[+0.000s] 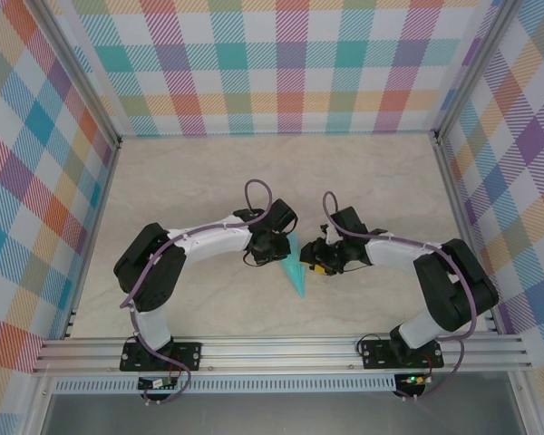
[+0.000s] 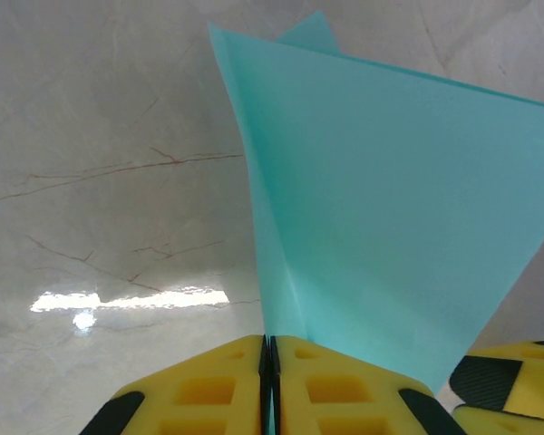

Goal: Fold a paper plane with a square sheet of paper (pick it up from the middle)
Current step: Move a paper plane to the center of the table.

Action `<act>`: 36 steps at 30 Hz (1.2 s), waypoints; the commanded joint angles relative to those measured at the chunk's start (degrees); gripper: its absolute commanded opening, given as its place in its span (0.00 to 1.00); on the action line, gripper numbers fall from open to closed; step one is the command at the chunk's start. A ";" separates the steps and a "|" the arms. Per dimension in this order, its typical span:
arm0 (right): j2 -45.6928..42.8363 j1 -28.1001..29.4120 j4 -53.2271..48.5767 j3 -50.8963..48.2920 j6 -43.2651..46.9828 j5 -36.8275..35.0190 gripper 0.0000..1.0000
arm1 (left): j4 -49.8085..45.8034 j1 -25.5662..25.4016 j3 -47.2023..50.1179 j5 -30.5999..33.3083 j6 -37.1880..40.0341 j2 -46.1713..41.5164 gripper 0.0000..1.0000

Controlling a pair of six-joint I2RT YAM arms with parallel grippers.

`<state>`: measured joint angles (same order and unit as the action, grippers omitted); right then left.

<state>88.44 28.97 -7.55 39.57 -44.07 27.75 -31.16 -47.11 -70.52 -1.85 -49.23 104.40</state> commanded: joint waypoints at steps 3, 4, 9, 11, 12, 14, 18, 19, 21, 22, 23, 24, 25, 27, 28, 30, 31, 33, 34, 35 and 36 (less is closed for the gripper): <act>1.96 0.91 2.11 1.96 1.75 2.03 0.49 | 0.26 0.39 0.89 0.64 1.33 -1.30 0.11; 2.29 0.99 2.37 2.16 2.01 2.59 0.49 | 0.25 0.44 0.93 0.66 1.34 -1.30 0.11; 3.04 1.61 4.21 1.86 2.41 4.33 0.49 | 0.40 0.37 1.22 0.63 1.42 -1.31 0.11; 3.37 1.77 4.30 2.01 2.78 4.33 0.50 | 0.40 0.41 1.18 0.64 1.38 -1.30 0.10; 3.48 1.86 4.36 2.06 2.97 4.70 0.50 | 0.48 0.45 1.18 0.55 1.39 -1.22 0.10; 3.74 2.14 4.65 2.12 3.45 5.12 0.50 | 0.48 0.43 1.09 0.53 1.42 -1.13 0.10; 3.28 2.94 4.82 1.55 4.45 4.43 0.50 | 1.00 0.49 1.26 0.44 1.40 -1.28 0.10; 2.96 2.94 5.24 1.22 4.63 4.28 0.50 | 1.10 0.50 1.26 0.44 1.37 -1.30 0.10; 2.53 3.02 5.57 0.87 4.99 4.33 0.50 | 1.10 0.53 1.40 0.48 1.42 -1.31 0.10; 2.43 3.10 5.52 0.86 5.37 4.36 0.50 | 1.00 0.46 1.41 0.52 1.39 -1.32 0.10; 2.59 3.27 5.24 0.94 5.79 4.25 0.50 | 1.05 0.51 1.35 0.54 1.35 -1.30 0.10; 2.74 3.45 5.18 0.88 6.07 4.10 0.49 | 1.16 0.45 1.49 0.49 1.41 -1.30 0.10; 3.02 3.68 5.18 0.98 6.43 4.07 0.48 | 1.09 0.53 1.36 0.44 1.42 -1.31 0.10; 3.60 4.05 4.93 1.03 6.92 3.46 0.44 | 0.93 0.48 1.48 0.68 1.40 -1.39 0.10; 3.85 4.15 4.30 1.28 7.19 3.03 0.43 | 1.05 0.45 1.44 0.69 1.31 -1.39 0.10; 4.42 4.37 3.62 1.70 7.73 2.33 0.40 | 1.18 0.53 1.37 0.53 1.33 -1.44 0.10; 4.67 4.50 3.51 1.97 7.99 2.15 0.39 | 1.18 0.49 1.35 0.53 1.37 -1.36 0.10; 5.10 4.69 2.67 2.35 8.29 1.13 0.37 | 1.11 0.52 1.37 0.52 1.41 -1.31 0.10; 5.40 4.89 1.51 2.94 8.68 0.19 0.36 | 1.18 0.46 1.35 0.45 1.42 -1.32 0.10; 5.82 5.16 0.47 3.43 9.16 -0.62 0.35 | 1.15 0.51 1.33 0.40 1.43 -1.30 0.10; 6.10 5.42 -0.01 3.73 9.52 -1.13 0.34 | 1.19 0.53 1.42 0.37 1.43 -1.46 0.10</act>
<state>93.34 33.56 -4.84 41.25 -37.17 28.71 -29.87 -47.07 -69.84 -1.87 -48.40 104.40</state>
